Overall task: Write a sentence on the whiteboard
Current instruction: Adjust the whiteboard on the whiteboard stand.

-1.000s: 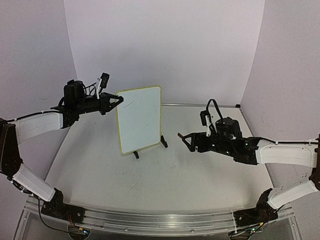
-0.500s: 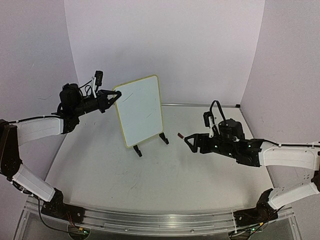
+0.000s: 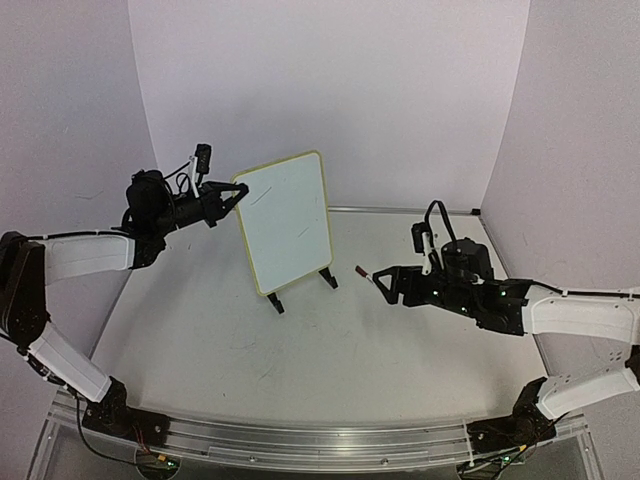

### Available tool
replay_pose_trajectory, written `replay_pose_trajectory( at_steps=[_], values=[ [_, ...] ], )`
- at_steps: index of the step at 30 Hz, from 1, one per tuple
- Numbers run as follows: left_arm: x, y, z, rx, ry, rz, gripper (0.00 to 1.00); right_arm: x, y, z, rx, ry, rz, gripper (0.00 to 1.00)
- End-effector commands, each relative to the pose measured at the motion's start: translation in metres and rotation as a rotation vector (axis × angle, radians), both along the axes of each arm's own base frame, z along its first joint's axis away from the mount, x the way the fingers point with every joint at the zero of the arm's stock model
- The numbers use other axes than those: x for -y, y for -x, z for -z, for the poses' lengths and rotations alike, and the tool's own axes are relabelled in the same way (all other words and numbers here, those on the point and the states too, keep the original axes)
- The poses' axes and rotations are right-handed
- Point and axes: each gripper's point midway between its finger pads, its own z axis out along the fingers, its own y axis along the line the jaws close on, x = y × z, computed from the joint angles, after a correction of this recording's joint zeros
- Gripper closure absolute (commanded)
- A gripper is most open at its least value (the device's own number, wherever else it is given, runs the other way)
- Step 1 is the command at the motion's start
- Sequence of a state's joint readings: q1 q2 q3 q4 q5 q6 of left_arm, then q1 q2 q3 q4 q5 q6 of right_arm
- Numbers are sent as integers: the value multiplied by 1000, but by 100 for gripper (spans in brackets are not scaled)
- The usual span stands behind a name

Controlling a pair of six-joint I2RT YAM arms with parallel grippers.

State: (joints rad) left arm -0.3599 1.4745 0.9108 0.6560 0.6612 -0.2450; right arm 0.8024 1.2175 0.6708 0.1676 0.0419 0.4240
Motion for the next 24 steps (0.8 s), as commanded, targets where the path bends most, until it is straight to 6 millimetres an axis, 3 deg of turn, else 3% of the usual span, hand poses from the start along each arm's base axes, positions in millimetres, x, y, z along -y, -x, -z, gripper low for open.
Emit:
replay_pose_trajectory(
  at_steps=[1,24],
  values=[
    [-5,2,-37,139,82,-46,100,6,0,-10,24,-22,26,10],
    [-1,-10,1,63,65,-88,100,14,3,-8,25,-25,45,10]
  ],
)
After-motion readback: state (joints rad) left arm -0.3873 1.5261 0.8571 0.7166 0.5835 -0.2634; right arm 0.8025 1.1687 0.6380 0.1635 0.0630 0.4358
